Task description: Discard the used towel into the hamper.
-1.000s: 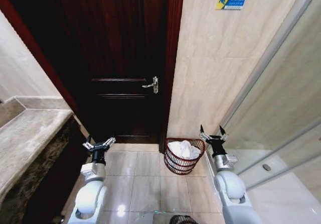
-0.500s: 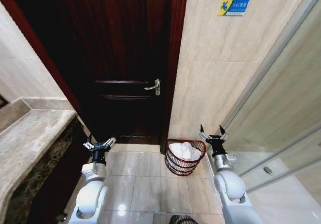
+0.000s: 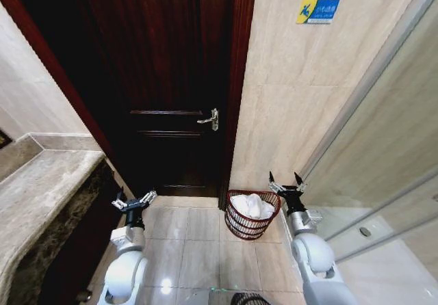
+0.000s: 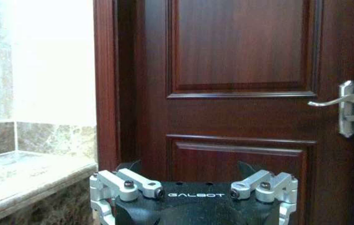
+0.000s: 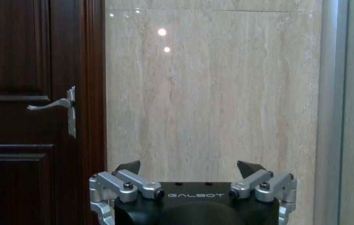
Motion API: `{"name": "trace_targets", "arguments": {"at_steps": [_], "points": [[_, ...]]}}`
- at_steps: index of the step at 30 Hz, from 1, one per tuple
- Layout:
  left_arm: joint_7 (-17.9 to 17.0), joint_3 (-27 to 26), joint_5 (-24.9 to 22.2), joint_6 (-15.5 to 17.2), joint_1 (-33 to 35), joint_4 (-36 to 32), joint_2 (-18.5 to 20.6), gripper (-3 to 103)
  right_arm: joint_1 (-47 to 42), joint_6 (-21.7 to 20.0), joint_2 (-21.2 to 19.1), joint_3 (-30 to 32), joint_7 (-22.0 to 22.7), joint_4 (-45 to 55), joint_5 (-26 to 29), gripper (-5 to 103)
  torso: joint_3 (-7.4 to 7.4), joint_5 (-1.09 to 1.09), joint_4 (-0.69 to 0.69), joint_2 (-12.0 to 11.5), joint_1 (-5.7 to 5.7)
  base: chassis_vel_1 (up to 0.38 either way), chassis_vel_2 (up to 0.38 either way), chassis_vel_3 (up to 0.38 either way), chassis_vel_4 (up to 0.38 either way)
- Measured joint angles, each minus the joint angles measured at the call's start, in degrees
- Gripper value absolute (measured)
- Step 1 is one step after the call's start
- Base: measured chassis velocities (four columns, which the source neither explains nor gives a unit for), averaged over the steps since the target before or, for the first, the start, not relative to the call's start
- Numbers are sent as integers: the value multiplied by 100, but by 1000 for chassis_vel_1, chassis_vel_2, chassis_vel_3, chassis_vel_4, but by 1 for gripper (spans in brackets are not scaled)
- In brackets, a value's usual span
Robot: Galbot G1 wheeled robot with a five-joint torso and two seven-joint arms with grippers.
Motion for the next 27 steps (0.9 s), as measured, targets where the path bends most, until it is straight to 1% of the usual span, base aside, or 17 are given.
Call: {"name": "trace_targets", "arguments": {"at_steps": [1, 5, 9, 12, 15, 18, 20, 22, 27], "points": [[0, 0, 0, 0, 0, 0, 0, 100, 0, 0, 0, 0, 0, 0, 0, 100, 0, 0, 0, 0, 0, 0, 0, 0, 0], [309, -98, -129, 26, 104, -107, 41, 100, 13, -10, 30, -36, 39, -8, -49, 100, -7, 0, 0, -13, -7, 0, 0, 0, 0], [379, -127, -121, 50, 121, -127, 73, 100, 16, -91, 76, -72, 146, 37, -94, 100, -10, 1, 0, -19, -10, 0, 0, 0, 0], [390, -176, 83, 49, 88, -110, 112, 100, 3, -246, 103, -67, 245, 95, -244, 100, -14, 0, 0, -26, -13, 0, 0, 0, 0], [403, -200, 172, 30, 73, -92, 133, 100, -35, -293, 88, -23, 265, 101, -269, 100, -16, 0, 0, -30, -15, 0, 0, 0, 0], [481, -215, 176, -9, 76, -72, 136, 100, -87, -238, 91, 28, 267, 60, -259, 100, -18, 0, 0, -33, -16, 0, 0, 0, 0], [668, -234, 96, -66, 103, -64, 134, 100, -113, -178, 118, 70, 267, 39, -250, 100, -19, 0, 0, -36, -18, 0, 0, 0, 0], [758, -234, 46, -102, 122, -57, 119, 100, -126, -156, 148, 104, 269, 40, -254, 100, -21, 0, 0, -38, -20, 0, 0, 0, 0], [762, -235, 96, -102, 127, -53, 96, 100, -132, -156, 160, 118, 270, 44, -270, 100, -23, 0, 0, -43, -21, 0, 0, 0, 0]]}}
